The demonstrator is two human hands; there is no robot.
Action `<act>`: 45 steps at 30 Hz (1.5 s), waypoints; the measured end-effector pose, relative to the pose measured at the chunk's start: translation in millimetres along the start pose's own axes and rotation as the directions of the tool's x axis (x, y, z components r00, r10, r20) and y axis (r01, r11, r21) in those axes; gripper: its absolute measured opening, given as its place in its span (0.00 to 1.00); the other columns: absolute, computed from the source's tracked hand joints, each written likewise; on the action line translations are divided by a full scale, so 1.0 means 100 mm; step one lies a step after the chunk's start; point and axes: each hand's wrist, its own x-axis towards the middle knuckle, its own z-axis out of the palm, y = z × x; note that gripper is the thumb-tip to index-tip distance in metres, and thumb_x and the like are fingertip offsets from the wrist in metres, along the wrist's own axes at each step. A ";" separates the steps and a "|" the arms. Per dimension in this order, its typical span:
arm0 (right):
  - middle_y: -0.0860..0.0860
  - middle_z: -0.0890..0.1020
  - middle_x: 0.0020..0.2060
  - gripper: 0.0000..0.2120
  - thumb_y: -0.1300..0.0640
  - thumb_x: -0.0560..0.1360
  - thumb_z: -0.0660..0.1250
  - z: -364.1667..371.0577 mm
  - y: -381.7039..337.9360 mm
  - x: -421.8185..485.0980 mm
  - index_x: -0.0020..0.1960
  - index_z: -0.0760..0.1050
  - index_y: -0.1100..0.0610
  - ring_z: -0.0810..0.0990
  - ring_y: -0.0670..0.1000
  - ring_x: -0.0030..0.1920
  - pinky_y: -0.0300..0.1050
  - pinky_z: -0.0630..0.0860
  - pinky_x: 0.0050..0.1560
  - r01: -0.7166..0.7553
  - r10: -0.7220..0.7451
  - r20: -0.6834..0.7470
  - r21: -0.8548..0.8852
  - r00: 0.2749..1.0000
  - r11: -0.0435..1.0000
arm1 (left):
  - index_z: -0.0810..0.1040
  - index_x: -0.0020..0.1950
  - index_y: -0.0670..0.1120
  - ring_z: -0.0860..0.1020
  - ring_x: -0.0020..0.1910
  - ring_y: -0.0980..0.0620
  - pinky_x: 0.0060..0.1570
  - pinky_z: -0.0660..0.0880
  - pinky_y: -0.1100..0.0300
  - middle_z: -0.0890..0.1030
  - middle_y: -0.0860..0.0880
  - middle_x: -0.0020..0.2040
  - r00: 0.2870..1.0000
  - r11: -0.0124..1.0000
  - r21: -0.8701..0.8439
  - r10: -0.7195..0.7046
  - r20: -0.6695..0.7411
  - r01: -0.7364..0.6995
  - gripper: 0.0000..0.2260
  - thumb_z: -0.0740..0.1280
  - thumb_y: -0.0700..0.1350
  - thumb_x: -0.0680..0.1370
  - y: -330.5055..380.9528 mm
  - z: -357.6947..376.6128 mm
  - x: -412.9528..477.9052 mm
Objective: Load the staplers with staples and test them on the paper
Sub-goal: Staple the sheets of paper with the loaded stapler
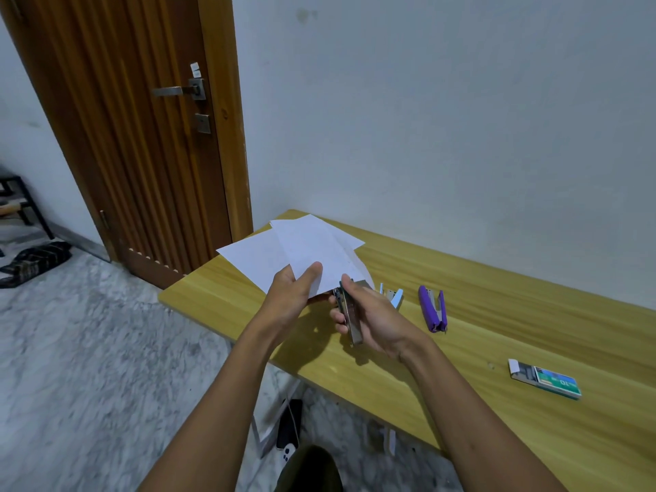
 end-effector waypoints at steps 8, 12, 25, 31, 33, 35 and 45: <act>0.53 0.78 0.39 0.20 0.43 0.75 0.64 0.10 0.07 0.05 0.50 0.74 0.62 0.73 0.49 0.33 0.41 0.70 0.31 0.011 -0.011 0.056 0.000 0.998 1.000 | 0.80 0.53 0.51 0.82 0.55 0.51 0.63 0.76 0.45 0.85 0.54 0.52 0.999 0.999 0.018 0.029 -0.021 -0.028 0.06 0.64 0.49 0.81 0.00 -0.08 0.01; 0.53 0.78 0.39 0.22 0.42 0.76 0.64 0.13 0.08 0.06 0.56 0.73 0.61 0.73 0.48 0.32 0.40 0.70 0.31 -0.010 0.005 0.070 0.069 0.998 0.998 | 0.80 0.53 0.52 0.82 0.55 0.53 0.61 0.77 0.48 0.85 0.55 0.52 0.998 0.998 0.046 0.054 -0.035 -0.052 0.06 0.64 0.50 0.81 -0.02 -0.11 0.00; 0.51 0.77 0.33 0.19 0.44 0.80 0.62 0.23 0.10 0.12 0.44 0.77 0.59 0.72 0.47 0.30 0.38 0.70 0.30 0.038 -0.041 -0.061 -0.055 0.997 0.998 | 0.81 0.54 0.48 0.82 0.52 0.53 0.54 0.77 0.55 0.86 0.53 0.50 0.997 0.996 0.064 0.069 -0.044 -0.066 0.08 0.64 0.49 0.81 -0.06 -0.14 0.03; 0.51 0.78 0.33 0.19 0.43 0.79 0.63 0.25 0.12 0.16 0.40 0.78 0.57 0.73 0.46 0.31 0.40 0.70 0.35 0.037 -0.059 -0.135 -0.161 0.989 0.986 | 0.80 0.53 0.50 0.82 0.52 0.55 0.53 0.78 0.58 0.85 0.55 0.50 0.997 0.997 0.054 0.061 -0.053 -0.059 0.07 0.64 0.49 0.82 -0.04 -0.13 0.02; 0.51 0.79 0.32 0.19 0.42 0.79 0.64 0.26 0.13 0.17 0.39 0.79 0.56 0.74 0.47 0.31 0.41 0.70 0.36 0.039 -0.065 -0.152 -0.173 0.986 0.984 | 0.80 0.53 0.50 0.82 0.53 0.54 0.54 0.78 0.57 0.85 0.54 0.51 0.996 0.997 0.052 0.063 -0.055 -0.060 0.07 0.64 0.49 0.82 -0.04 -0.14 0.02; 0.51 0.79 0.32 0.19 0.42 0.79 0.64 0.27 0.14 0.17 0.38 0.79 0.55 0.74 0.47 0.32 0.41 0.71 0.37 0.039 -0.071 -0.166 -0.186 0.984 0.982 | 0.80 0.54 0.50 0.82 0.52 0.55 0.54 0.78 0.58 0.85 0.55 0.51 0.996 0.997 0.055 0.065 -0.053 -0.062 0.07 0.64 0.49 0.82 -0.04 -0.15 0.02; 0.53 0.79 0.32 0.21 0.41 0.79 0.63 0.31 0.13 0.16 0.39 0.79 0.58 0.76 0.49 0.32 0.43 0.73 0.36 0.024 -0.087 -0.228 -0.265 0.970 0.964 | 0.80 0.52 0.51 0.83 0.48 0.57 0.52 0.79 0.57 0.85 0.56 0.47 0.999 0.998 0.048 0.029 -0.045 -0.027 0.07 0.63 0.49 0.82 -0.04 -0.15 0.01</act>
